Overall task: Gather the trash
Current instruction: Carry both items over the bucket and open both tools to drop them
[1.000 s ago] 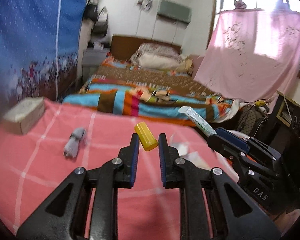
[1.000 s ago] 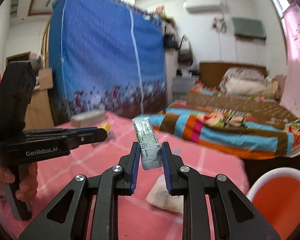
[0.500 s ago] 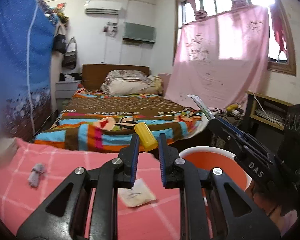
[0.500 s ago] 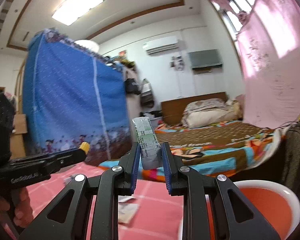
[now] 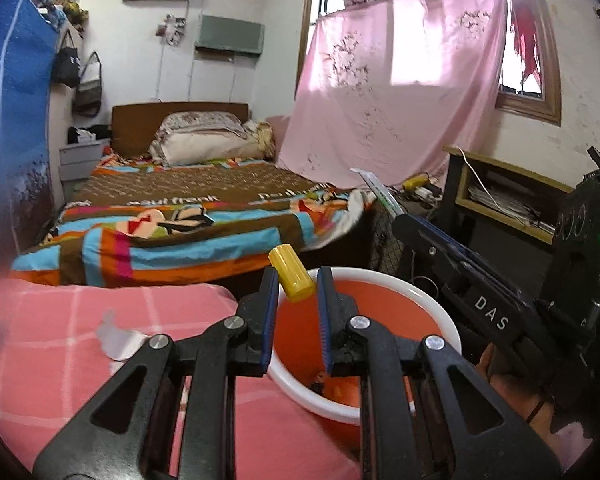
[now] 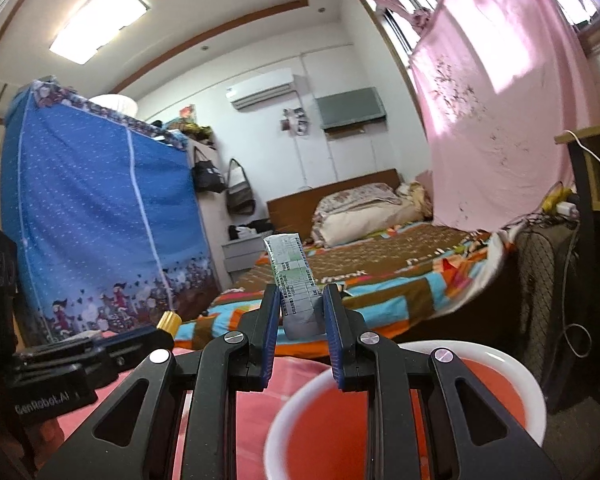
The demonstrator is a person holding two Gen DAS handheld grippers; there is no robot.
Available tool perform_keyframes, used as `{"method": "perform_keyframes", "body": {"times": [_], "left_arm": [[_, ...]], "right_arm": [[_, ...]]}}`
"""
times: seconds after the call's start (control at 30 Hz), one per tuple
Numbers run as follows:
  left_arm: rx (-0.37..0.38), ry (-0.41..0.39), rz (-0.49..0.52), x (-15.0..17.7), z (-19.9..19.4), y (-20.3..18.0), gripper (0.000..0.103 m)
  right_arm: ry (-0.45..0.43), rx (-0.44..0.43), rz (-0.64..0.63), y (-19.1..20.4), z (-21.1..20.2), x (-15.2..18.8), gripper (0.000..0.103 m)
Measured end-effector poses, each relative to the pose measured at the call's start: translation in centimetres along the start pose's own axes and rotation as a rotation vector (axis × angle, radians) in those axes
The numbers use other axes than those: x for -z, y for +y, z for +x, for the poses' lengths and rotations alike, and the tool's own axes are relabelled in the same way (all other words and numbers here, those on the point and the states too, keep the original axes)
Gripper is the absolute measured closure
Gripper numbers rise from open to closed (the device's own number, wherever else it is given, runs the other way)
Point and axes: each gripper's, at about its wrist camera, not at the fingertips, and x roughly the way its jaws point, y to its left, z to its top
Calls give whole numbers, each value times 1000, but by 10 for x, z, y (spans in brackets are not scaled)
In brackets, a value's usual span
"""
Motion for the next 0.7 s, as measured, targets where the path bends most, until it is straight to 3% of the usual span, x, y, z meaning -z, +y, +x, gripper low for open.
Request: {"method": "perform_keyframes", "body": {"times": [0.7], "left_arm": [[90,179,-70,11,46,-22,80]], "right_arm": [[162,108,74,-38,11,14,81]]}}
